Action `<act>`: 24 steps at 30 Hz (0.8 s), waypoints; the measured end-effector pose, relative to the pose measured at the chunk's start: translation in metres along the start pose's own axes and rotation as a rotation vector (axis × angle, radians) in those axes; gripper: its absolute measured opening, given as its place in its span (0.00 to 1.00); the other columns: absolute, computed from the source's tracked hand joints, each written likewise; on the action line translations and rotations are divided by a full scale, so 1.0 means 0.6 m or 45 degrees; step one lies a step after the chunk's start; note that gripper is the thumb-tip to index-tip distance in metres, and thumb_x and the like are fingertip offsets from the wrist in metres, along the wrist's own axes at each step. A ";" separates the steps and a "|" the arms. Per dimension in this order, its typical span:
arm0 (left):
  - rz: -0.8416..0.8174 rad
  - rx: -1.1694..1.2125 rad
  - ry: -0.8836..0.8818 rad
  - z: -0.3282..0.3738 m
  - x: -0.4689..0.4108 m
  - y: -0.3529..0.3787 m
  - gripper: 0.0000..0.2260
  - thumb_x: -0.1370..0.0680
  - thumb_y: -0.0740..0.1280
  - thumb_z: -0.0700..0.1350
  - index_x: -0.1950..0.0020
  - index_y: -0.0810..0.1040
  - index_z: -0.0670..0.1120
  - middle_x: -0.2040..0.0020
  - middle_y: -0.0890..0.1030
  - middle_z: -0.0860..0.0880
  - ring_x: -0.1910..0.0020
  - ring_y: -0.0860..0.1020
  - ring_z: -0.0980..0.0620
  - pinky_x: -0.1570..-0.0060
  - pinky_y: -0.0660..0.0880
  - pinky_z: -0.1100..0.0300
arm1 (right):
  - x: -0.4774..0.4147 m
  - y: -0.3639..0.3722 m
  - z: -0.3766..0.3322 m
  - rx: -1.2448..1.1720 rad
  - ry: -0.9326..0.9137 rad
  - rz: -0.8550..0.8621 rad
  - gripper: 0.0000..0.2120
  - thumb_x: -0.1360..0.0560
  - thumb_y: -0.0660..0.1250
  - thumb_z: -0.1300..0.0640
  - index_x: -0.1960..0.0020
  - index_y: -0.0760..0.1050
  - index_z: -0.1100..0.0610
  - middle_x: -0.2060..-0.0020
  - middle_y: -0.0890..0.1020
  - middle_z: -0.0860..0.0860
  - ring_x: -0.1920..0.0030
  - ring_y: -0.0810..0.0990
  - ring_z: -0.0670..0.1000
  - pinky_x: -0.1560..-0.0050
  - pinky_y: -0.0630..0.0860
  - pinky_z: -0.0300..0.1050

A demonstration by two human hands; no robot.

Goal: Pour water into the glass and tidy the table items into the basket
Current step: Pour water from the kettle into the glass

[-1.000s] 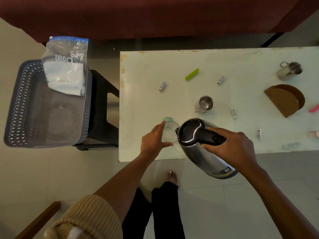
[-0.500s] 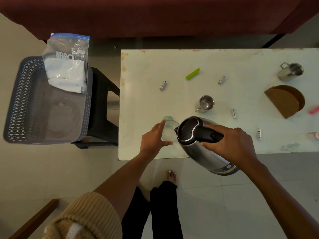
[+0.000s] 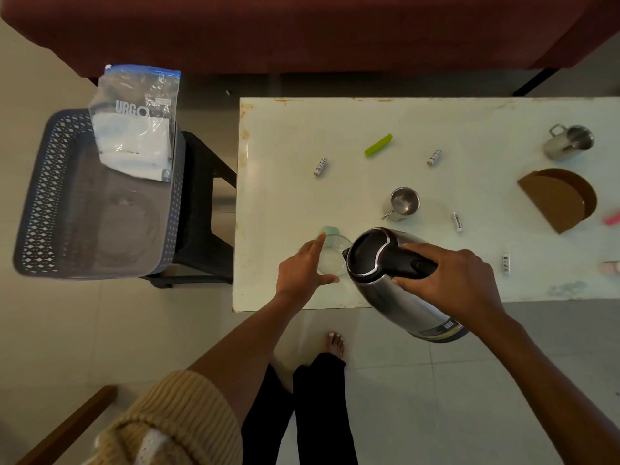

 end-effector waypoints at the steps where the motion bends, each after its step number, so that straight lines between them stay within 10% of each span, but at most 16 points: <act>1: 0.001 -0.003 -0.001 0.000 0.000 -0.001 0.41 0.30 0.71 0.57 0.24 0.54 0.51 0.28 0.68 0.50 0.38 0.75 0.47 0.47 0.76 0.53 | 0.000 0.000 0.000 0.006 0.002 -0.001 0.22 0.33 0.71 0.43 0.40 0.75 0.42 0.54 0.84 0.53 0.53 0.80 0.57 0.53 0.76 0.47; 24: 0.000 0.014 -0.008 0.001 0.000 0.001 0.40 0.30 0.71 0.57 0.24 0.54 0.51 0.27 0.67 0.50 0.36 0.74 0.47 0.46 0.75 0.53 | -0.004 -0.008 -0.007 0.053 -0.023 -0.024 0.22 0.32 0.71 0.43 0.39 0.74 0.42 0.52 0.84 0.52 0.51 0.80 0.57 0.52 0.75 0.47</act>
Point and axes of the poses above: each hand's wrist, its own x-axis away from the middle knuckle, its own y-axis out of the palm, z = x × y, the point moved 1 cm from there along -x, towards the middle knuckle
